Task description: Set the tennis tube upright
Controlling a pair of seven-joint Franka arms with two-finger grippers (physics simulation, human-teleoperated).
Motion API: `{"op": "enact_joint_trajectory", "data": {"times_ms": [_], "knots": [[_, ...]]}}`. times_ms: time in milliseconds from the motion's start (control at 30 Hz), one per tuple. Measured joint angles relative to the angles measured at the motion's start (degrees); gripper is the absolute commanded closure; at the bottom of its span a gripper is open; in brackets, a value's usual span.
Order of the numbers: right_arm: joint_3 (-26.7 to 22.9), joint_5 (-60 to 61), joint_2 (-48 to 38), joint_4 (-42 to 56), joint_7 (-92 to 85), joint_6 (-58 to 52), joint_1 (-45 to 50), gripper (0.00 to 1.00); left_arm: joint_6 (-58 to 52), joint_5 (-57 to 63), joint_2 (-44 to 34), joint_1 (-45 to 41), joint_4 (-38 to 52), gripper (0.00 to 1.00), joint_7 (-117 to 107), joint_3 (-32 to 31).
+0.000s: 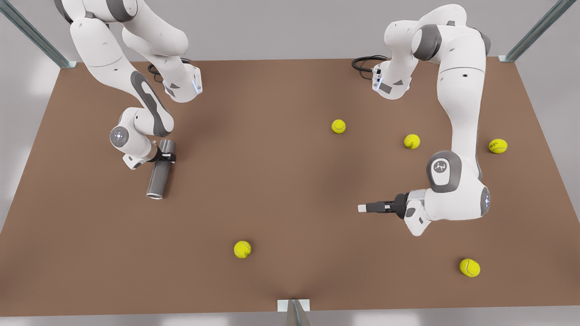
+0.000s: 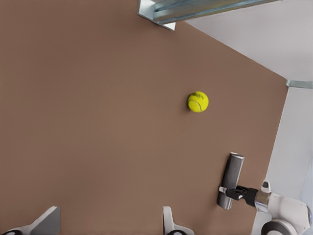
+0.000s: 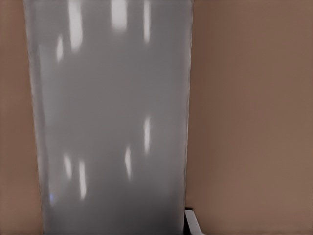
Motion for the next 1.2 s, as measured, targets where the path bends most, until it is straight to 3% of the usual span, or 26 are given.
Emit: {"op": "enact_joint_trajectory", "data": {"times_ms": [1200], "knots": [[0.04, 0.27, -0.35, -0.44, -0.19, -0.54, 0.02, 0.26, 0.00, 0.24, 0.18, 0.18, -0.44, 0.01, 0.08, 0.00]]}}
